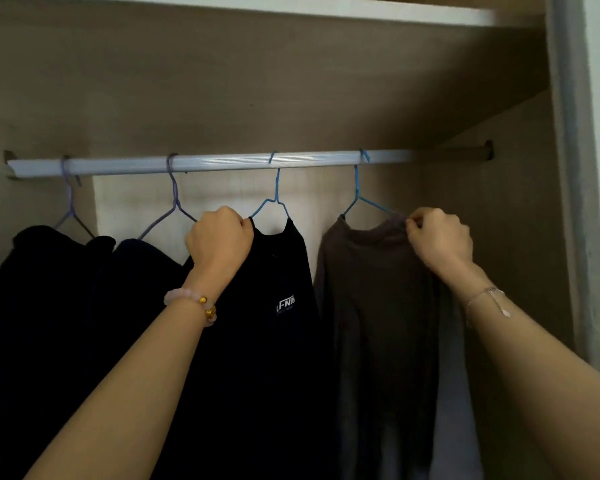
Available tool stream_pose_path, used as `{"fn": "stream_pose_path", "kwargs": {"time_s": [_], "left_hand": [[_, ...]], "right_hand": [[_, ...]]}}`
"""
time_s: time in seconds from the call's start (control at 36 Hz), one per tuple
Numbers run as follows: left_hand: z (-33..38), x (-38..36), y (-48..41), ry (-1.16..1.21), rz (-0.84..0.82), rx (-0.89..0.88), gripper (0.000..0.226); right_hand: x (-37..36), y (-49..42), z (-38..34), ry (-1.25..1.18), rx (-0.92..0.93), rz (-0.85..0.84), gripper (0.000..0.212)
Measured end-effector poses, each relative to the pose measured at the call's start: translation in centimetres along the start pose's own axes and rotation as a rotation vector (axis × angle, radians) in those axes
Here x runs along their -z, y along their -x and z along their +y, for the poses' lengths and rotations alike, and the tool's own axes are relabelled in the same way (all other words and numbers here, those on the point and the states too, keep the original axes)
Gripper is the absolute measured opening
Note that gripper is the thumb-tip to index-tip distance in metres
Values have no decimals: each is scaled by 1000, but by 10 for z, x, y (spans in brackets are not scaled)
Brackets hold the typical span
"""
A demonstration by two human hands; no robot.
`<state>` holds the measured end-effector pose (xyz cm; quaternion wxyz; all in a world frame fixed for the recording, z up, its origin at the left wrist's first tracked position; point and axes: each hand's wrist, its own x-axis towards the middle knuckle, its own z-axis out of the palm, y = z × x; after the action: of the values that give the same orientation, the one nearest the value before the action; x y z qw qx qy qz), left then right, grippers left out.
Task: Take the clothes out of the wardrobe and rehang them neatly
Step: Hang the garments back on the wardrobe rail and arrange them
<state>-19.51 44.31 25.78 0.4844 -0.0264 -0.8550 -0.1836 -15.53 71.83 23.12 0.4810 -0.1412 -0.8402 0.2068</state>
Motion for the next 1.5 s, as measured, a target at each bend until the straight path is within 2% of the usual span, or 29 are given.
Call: {"fn": "stream_pose_path", "kwargs": {"time_s": [0.19,0.28,0.36,0.47,0.53,0.61,0.67,0.81,0.89,1.0,1.08,1.25,1.33,1.42,1.5], "left_hand": [[-16,6,4,6,31,28,35],[-19,8,6,82,28,18,36],[-14,13,9,195,-39,47,28],[-4,8,16,451,-139,131,28],[1,1,21,672,-184,197,28],[9,-2,33,1030,-303,282,51],[13,-4,40,1081,-335,267,54],[26,-8,49,1076,-355,195,54],[31,-9,53,1043,-351,153,53],[26,-11,56,982,-352,126,56],[23,-11,61,928,-369,95,60],[15,-6,77,764,-507,-57,73],[2,9,87,749,-505,-97,76],[-20,32,88,714,-417,-112,71],[-47,58,79,524,-212,-184,57]], "right_hand": [[13,-13,10,90,-53,20,25],[15,-16,16,66,-51,7,25],[13,-16,24,-11,-33,-8,25],[8,-16,37,-225,-73,-59,28],[5,-14,42,-315,-110,-86,31],[3,-10,42,-383,-89,-80,32],[3,-9,40,-397,-77,-71,33],[2,-8,41,-378,-81,-78,34],[4,-1,36,-254,-79,-51,35],[8,20,20,-72,121,194,37],[7,38,0,-103,253,263,37],[10,64,-55,-311,395,142,37],[10,73,-80,-405,425,72,36],[8,77,-101,-475,424,25,35],[2,75,-121,-594,379,-125,38]]}}
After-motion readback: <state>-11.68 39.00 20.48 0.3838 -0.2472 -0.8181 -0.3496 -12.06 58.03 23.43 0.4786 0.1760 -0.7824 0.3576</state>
